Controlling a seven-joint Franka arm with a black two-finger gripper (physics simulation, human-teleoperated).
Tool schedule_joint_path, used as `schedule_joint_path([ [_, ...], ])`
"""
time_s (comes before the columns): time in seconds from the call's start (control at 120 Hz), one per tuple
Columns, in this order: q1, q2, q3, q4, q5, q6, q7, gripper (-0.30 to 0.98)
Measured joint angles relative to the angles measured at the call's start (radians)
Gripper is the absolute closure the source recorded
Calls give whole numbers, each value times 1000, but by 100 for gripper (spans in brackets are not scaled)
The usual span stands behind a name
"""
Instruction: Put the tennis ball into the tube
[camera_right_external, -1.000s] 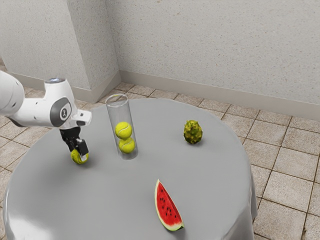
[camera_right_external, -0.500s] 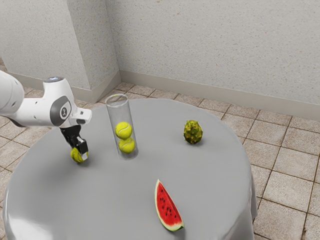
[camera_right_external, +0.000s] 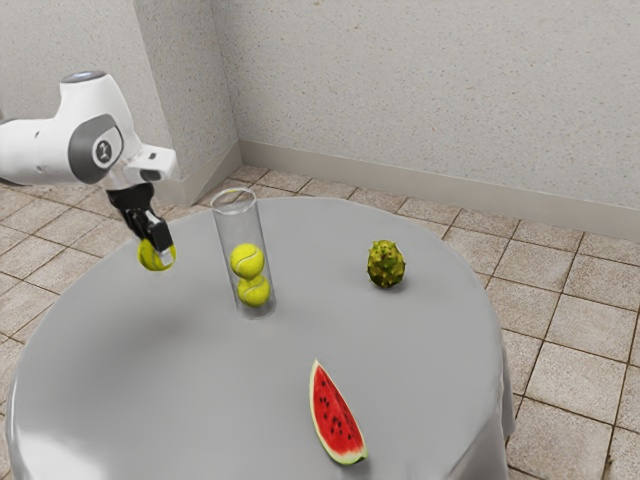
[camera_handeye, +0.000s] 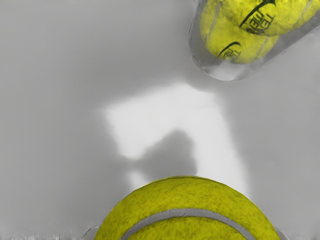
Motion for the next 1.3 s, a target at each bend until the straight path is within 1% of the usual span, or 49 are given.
schedule_joint_path([
  [0.117,-13,-42,-1,3,-4,-51,-4,59],
  [0.183,-22,-54,-2,35,-6,-86,-8,59],
  [0.4,-83,-62,-5,142,-11,-196,-17,58],
  [0.667,-108,-56,-45,264,-15,-315,-30,56],
  [0.942,-91,59,-65,454,-13,-385,-36,55],
  [1.3,-119,171,-72,573,-10,-413,-43,54],
])
